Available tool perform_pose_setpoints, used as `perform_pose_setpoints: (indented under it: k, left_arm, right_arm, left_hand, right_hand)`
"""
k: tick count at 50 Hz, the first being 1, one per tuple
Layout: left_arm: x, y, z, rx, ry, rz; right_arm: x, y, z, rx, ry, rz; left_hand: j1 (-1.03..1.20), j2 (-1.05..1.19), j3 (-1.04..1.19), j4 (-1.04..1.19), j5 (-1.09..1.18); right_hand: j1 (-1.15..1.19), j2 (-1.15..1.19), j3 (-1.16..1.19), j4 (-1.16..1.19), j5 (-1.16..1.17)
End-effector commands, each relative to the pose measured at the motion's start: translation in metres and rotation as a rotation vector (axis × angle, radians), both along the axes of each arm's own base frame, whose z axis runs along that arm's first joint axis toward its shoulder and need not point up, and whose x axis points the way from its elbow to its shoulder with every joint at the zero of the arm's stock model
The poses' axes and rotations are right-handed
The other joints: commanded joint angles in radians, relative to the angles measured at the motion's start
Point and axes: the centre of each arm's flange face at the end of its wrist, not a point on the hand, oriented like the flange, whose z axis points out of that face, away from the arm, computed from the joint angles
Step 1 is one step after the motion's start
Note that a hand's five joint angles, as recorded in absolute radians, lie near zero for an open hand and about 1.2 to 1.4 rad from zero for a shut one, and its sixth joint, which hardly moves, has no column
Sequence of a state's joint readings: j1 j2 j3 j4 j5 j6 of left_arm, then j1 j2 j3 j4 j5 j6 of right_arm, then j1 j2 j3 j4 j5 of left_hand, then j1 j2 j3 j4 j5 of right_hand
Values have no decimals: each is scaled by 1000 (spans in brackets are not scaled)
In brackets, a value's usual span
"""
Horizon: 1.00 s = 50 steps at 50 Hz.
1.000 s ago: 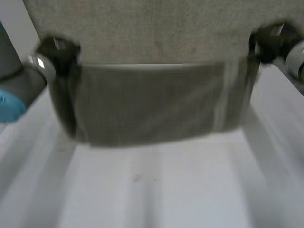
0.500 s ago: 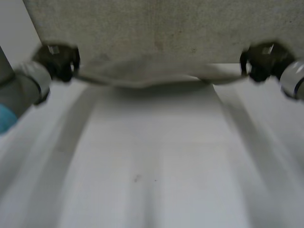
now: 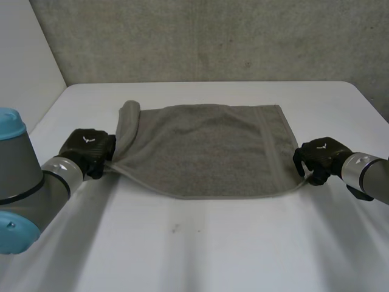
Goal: Fold the towel.
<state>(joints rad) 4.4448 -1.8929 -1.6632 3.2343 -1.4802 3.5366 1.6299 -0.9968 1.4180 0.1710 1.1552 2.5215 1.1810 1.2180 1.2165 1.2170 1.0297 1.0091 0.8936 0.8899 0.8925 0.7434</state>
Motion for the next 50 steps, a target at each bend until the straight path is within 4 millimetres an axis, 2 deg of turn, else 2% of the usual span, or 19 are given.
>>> perform_pose_setpoints:
  k: [1, 10, 20, 41, 46, 48, 49, 50]
  left_arm:
    - [3, -9, 10, -34, 20, 18]
    - [4, -19, 6, -19, 46, 39]
    - [8, -25, -3, 2, 42, 54]
    - [7, -36, -15, 19, 30, 63]
    - [7, -38, -16, 20, 29, 66]
    - [7, -38, -16, 20, 29, 66]
    - [7, -38, -16, 20, 29, 66]
    - [7, -38, -16, 23, 28, 66]
  right_arm:
    - [3, 4, -4, 24, -42, 30]
    - [4, 4, -17, 18, -35, 47]
    - [3, 0, -19, -35, -1, 62]
    - [-9, 7, -27, -27, 59, 83]
    - [-9, 5, -28, -46, 58, 80]
    - [-10, 1, -28, -72, 49, 70]
    - [-10, 1, -28, -72, 49, 70]
    - [-10, 0, -28, -84, 46, 67]
  left_hand:
    - [215, 178, 180, 179, 192]
    - [215, 178, 180, 179, 192]
    - [215, 178, 180, 179, 192]
    - [215, 178, 180, 179, 192]
    - [215, 178, 180, 179, 192]
    - [215, 178, 180, 179, 192]
    - [215, 178, 180, 179, 192]
    - [215, 178, 180, 179, 192]
  right_hand:
    - [-193, -77, -74, -76, -102]
    - [-161, -45, -42, -44, -70]
    - [-146, -31, -27, -30, -55]
    - [-243, -127, -124, -126, -152]
    - [-143, -28, -24, -27, -52]
    - [85, 200, 204, 201, 176]
    - [86, 201, 205, 202, 177]
    - [205, 321, 324, 322, 296]
